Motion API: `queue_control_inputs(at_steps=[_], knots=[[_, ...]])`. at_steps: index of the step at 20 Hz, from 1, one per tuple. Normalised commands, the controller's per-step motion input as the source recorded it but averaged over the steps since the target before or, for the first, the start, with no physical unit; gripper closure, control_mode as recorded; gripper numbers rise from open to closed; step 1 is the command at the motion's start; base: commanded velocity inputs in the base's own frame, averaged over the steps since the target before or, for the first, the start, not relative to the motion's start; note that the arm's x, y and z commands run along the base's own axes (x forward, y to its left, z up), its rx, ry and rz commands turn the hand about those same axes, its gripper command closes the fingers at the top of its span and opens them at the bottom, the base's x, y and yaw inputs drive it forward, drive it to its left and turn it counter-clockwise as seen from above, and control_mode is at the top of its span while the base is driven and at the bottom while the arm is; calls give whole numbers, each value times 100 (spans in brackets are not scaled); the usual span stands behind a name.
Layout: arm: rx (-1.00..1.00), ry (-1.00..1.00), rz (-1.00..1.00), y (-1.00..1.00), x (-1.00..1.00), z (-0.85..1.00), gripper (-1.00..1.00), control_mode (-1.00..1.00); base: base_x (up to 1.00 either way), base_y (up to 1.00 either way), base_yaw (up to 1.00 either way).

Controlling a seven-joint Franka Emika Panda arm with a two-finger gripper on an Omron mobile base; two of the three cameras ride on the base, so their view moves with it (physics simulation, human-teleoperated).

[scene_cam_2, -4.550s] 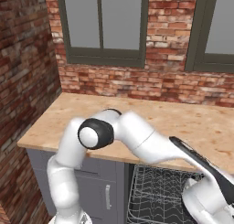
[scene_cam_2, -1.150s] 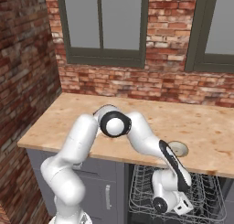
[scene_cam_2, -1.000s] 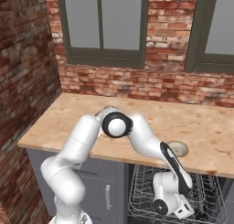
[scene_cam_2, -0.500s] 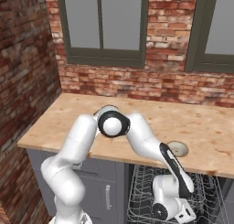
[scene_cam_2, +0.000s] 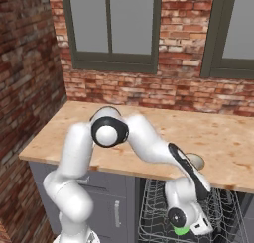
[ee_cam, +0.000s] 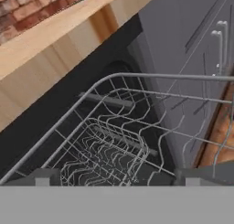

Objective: Pick up the cup and bowl from the counter, place them in the dishwasher, and close the dishwasher door.

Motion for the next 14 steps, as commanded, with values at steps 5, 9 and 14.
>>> queue_control_inputs(at_steps=[5, 9, 14], knots=[[32, 24, 1, -1, 0, 50, -100, -100, 0, 0, 0], [26, 13, 0, -13, 0, 58, -100, -100, 0, 0, 0], [20, 3, 0, -23, 0, 51, -100, -100, 0, 0, 0]])
